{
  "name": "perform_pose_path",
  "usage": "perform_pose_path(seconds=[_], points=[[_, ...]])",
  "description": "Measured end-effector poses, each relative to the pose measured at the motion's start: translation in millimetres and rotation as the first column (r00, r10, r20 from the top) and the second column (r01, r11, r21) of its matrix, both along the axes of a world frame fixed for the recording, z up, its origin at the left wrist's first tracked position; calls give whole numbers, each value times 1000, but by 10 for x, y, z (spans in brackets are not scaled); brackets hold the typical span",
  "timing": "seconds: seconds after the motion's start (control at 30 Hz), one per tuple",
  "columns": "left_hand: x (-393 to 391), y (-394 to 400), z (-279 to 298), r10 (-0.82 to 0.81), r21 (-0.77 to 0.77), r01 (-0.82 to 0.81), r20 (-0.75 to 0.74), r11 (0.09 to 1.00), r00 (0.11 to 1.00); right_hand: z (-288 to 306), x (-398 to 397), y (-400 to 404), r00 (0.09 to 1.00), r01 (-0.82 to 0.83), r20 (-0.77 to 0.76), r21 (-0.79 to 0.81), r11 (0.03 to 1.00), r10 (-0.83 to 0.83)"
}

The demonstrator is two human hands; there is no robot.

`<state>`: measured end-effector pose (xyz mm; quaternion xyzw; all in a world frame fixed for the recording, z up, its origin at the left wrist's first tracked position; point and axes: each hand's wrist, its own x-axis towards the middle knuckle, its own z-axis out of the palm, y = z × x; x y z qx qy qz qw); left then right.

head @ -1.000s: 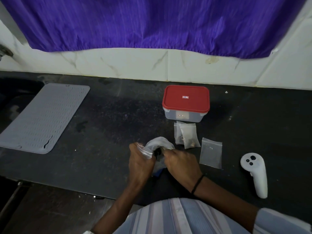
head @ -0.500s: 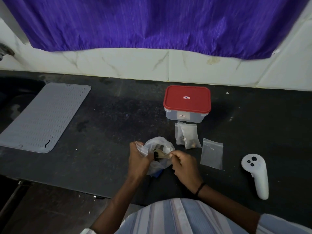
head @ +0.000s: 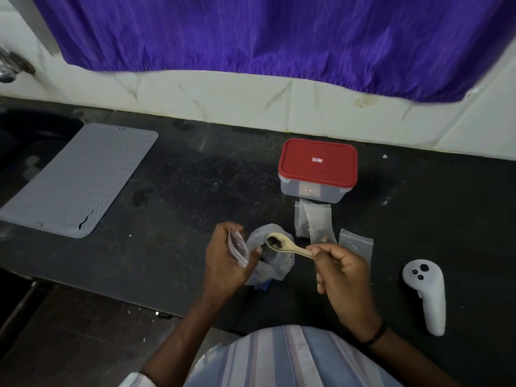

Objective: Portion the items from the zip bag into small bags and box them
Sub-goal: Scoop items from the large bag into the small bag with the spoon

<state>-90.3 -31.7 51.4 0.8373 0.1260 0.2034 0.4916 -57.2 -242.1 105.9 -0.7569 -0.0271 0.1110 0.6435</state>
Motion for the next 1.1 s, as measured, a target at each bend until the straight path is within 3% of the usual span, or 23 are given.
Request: perform_pose_path(seconds=[0.2, 0.33, 0.4, 0.5, 0.57, 0.63, 0.7, 0.8, 0.9, 1.03, 1.1], points=[[29, -95, 6, -143, 97, 136, 61, 986, 988, 282, -75, 135, 988, -109, 114, 3, 994, 108], [31, -96, -5, -170, 147, 154, 105, 977, 980, 201, -66, 167, 941, -113, 296, -184, 976, 165], [24, -100, -29, -165, 148, 150, 96, 978, 982, 180, -59, 157, 838, -117, 458, -381, 917, 297], [9, -111, -68, -177, 134, 165, 82, 977, 981, 169, -41, 170, 523, -81, 601, -671, 737, 604], [1, -118, -72, -191, 113, 181, 86, 977, 978, 167, -17, 166, 348, -1, 621, -749, 662, 703], [-5, -119, -59, -191, 91, 182, 96, 979, 977, 147, 5, 132, 284, 85, 632, -765, 638, 721], [-4, -118, -21, -155, 70, 148, 105, 987, 982, 117, 8, 83, 287, 122, 687, -718, 686, 668], [-16, -95, 45, -34, 68, 29, 72, 997, 997, 57, 54, 21, 366, 203, 774, -608, 768, 516], [-57, -19, 62, 53, 45, -56, 66, 997, 996, -79, 152, -39, 424, 157, 683, -702, 694, 595], [-49, 14, 87, 101, -23, -99, 121, 995, 988, -345, 214, -74, 428, 48, 549, -807, 588, 718], [-5, -30, 134, 163, -141, -146, 118, 979, 980, -469, 241, -43, 438, 29, 521, -823, 568, 733]])
